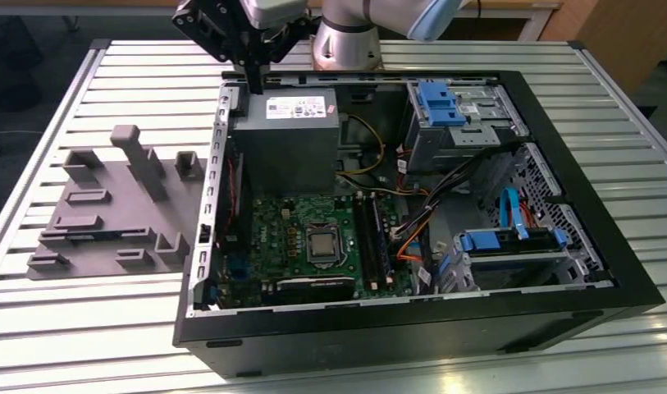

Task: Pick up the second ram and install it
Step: 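Reach for the second ram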

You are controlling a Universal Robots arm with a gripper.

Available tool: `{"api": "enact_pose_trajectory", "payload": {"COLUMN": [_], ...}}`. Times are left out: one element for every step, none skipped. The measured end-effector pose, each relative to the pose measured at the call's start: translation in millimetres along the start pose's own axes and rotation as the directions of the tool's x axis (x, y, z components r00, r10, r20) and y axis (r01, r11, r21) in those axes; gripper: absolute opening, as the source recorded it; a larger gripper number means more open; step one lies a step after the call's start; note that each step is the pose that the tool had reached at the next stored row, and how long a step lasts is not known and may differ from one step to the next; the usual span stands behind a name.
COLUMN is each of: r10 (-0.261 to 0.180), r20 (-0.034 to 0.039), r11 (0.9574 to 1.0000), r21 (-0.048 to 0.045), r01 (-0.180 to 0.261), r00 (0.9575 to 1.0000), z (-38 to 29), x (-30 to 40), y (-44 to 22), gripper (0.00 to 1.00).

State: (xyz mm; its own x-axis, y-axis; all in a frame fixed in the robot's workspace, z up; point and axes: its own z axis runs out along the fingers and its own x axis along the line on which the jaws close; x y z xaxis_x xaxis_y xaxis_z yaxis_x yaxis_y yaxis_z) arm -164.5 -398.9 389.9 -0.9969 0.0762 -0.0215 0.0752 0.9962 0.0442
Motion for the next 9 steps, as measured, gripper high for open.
{"api": "enact_pose_trajectory", "payload": {"r10": [0.0,0.0,0.0,0.0,0.0,0.0,0.0,0.0,0.0], "r20": [-0.0002,-0.0002,-0.0003,-0.0003,-0.0005,-0.0006,-0.0007,-0.001,-0.0012], "r11": [1.0,1.0,1.0,1.0,1.0,1.0,1.0,1.0,1.0], "r21": [0.0001,0.0001,0.0,0.0,0.0,0.0001,0.0,0.0001,0.0001], "r01": [0.0,0.0,0.0,0.0,0.0,0.0,0.0,0.0,0.0], "r00": [1.0,1.0,1.0,1.0,1.0,1.0,1.0,1.0,1.0], "z": [0.0,0.0,0.1,0.1,0.2,0.2,0.2,0.3,0.3], "x": [0.3,0.6,1.0,1.3,1.6,1.9,2.2,2.5,2.8], "y": [0.0,-0.1,-0.1,-0.1,-0.1,-0.2,-0.2,-0.2,-0.2], "gripper": [0.11,0.11,0.11,0.11,0.11,0.11,0.11,0.11,0.11]}}
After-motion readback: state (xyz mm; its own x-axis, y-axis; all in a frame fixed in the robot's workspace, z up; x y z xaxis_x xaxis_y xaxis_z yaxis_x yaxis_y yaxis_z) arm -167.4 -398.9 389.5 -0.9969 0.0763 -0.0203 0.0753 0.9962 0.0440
